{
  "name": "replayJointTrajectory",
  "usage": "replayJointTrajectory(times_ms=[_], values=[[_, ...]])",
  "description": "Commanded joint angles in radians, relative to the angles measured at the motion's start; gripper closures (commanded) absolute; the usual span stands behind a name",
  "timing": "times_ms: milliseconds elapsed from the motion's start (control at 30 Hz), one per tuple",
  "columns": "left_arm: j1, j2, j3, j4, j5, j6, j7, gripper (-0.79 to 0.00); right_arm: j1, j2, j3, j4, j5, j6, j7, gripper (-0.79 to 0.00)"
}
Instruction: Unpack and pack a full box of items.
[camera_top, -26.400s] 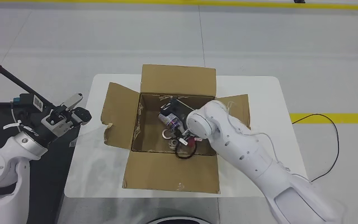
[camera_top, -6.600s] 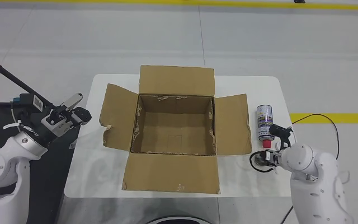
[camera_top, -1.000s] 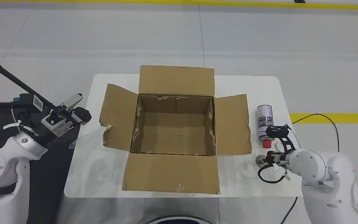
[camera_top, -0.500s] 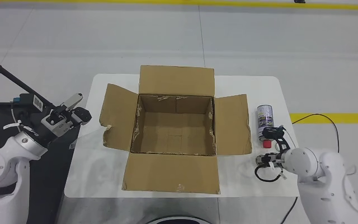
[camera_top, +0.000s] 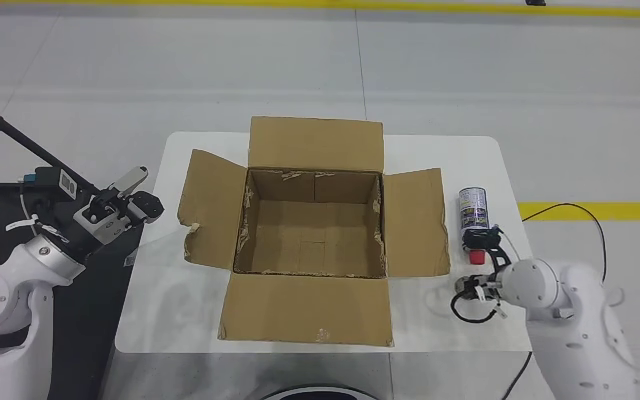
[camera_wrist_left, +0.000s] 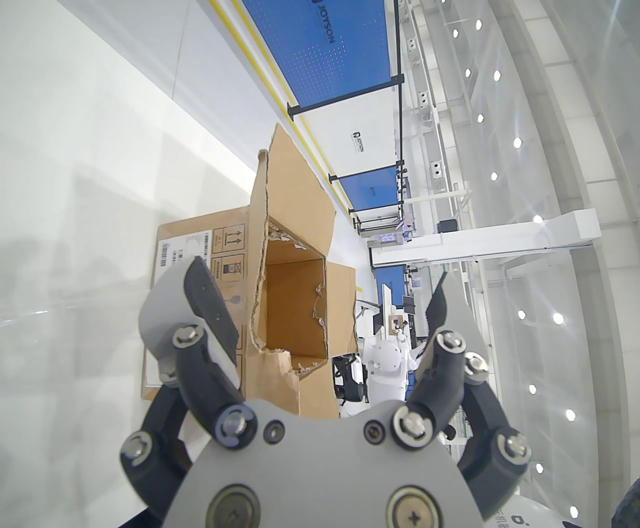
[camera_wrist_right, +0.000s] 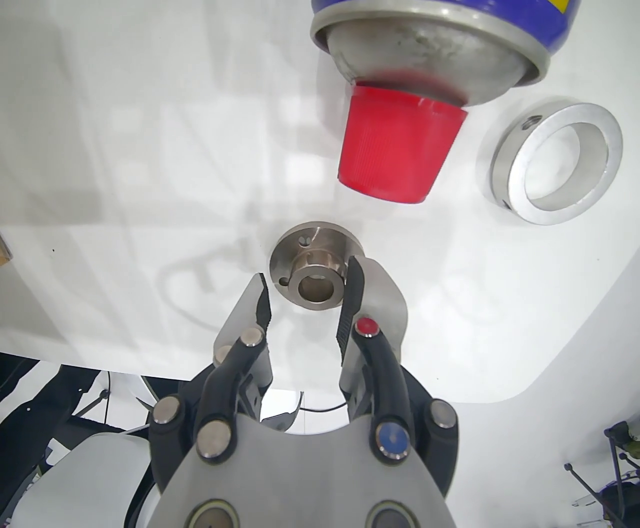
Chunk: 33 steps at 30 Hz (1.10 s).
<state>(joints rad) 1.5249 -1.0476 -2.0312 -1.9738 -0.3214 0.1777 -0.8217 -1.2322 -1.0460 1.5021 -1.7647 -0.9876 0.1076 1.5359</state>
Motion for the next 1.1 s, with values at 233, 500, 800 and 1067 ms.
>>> replayJointTrajectory(times_ms=[233, 500, 800, 1067], values=[[0.000, 0.000, 0.000, 0.000, 0.000, 0.000, 0.000, -0.785, 0.011, 0.011, -0.022, 0.016, -0.001, 0.014, 0.000, -0.292], [0.000, 0.000, 0.000, 0.000, 0.000, 0.000, 0.000, -0.785, 0.035, 0.017, -0.053, 0.041, -0.003, 0.028, 0.000, -0.277], [0.000, 0.000, 0.000, 0.000, 0.000, 0.000, 0.000, -0.785, 0.048, 0.026, -0.069, 0.054, -0.005, 0.036, 0.000, 0.000], [0.000, 0.000, 0.000, 0.000, 0.000, 0.000, 0.000, -0.785, 0.012, 0.040, 0.004, -0.004, 0.043, 0.028, 0.000, 0.000]])
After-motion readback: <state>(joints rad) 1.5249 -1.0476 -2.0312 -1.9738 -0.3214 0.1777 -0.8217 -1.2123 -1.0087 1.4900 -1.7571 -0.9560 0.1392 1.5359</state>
